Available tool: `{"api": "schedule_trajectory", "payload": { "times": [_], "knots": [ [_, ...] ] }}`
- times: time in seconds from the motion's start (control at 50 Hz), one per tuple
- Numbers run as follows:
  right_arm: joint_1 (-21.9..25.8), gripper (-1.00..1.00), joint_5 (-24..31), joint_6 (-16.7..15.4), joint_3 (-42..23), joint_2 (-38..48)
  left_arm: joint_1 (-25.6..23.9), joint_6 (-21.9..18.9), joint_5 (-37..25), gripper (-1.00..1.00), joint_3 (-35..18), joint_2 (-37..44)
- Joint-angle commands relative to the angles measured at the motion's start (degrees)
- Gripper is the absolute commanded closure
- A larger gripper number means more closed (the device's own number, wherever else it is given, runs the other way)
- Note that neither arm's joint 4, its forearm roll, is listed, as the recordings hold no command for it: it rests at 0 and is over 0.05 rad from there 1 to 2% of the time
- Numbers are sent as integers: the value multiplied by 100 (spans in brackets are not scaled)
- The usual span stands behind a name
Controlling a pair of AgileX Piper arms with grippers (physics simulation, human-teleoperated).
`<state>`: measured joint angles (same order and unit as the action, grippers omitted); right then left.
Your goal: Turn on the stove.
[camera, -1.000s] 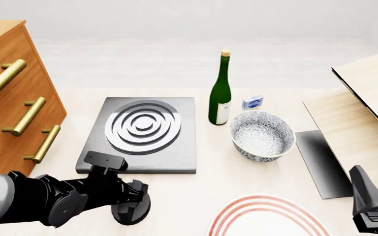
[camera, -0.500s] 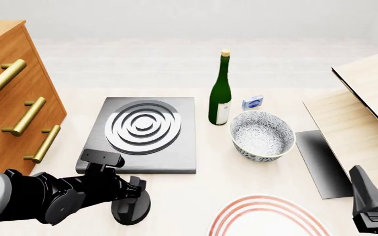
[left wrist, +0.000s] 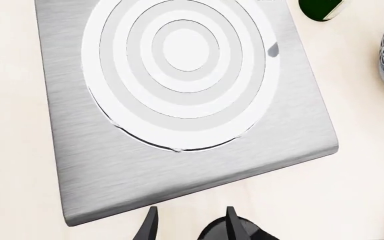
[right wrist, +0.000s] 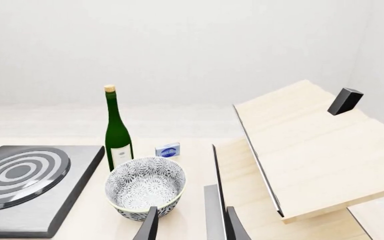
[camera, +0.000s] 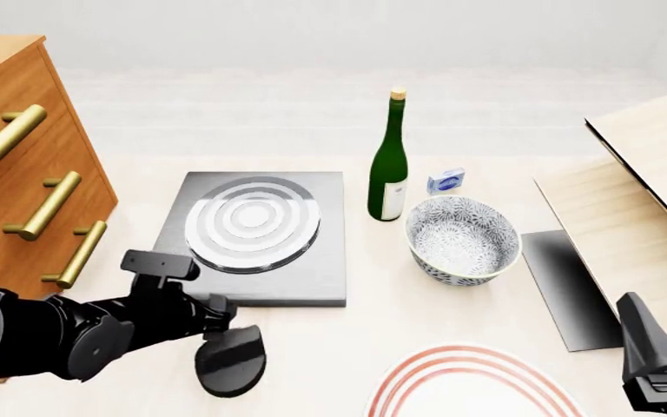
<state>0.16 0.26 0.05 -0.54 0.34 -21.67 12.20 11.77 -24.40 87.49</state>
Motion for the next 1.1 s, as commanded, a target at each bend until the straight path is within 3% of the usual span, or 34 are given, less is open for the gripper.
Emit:
{"api": "schedule_trajectory", "payload": {
  "times": [0.02,0.52,0.8,0.98,1.1],
  "knots": [
    [1,-100,-21,-11,11,2,455,-657,-258,-100,45,-275],
    [0,-100,27,0,-23,-5,277,-401,-302,-100,466,-967],
    [0,-100,-14,3,8,7,254,-390,-1024,-100,521,-2257],
    [0,-100,-13,3,8,7,521,-665,-1443,-100,683,-3310],
    [2,-100,-7,-7,3,-2,715,-1311,-1610,-100,848,-3818]
  ]
}}
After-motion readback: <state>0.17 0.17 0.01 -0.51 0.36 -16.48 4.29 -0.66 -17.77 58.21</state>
